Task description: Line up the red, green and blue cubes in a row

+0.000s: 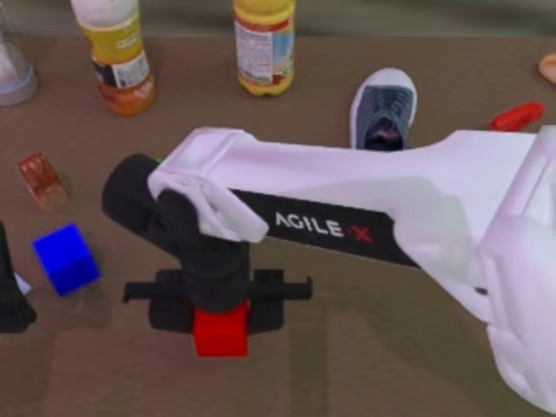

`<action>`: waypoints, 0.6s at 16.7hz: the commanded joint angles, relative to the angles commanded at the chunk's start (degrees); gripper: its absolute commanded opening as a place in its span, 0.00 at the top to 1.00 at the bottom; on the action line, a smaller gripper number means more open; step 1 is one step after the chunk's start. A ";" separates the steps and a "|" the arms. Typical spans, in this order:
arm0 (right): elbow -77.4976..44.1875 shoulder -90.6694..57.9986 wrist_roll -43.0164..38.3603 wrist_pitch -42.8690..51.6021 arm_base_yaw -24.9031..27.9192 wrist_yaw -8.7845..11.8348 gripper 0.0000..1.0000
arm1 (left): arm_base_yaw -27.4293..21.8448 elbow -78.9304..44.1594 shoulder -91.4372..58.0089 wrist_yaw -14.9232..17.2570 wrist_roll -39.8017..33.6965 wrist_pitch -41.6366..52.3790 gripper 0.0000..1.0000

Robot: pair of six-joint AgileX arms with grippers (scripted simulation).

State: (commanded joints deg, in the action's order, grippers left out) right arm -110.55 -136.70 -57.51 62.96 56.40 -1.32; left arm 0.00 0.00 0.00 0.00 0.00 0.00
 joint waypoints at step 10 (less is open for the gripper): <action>0.33 -0.12 -0.01 -0.35 0.03 -0.01 0.55 | 0.00 0.00 0.00 0.00 0.00 0.00 0.00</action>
State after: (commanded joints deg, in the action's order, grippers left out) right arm -110.22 -136.82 -57.53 62.61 56.43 -1.33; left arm 0.00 0.00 0.00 0.00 0.00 0.00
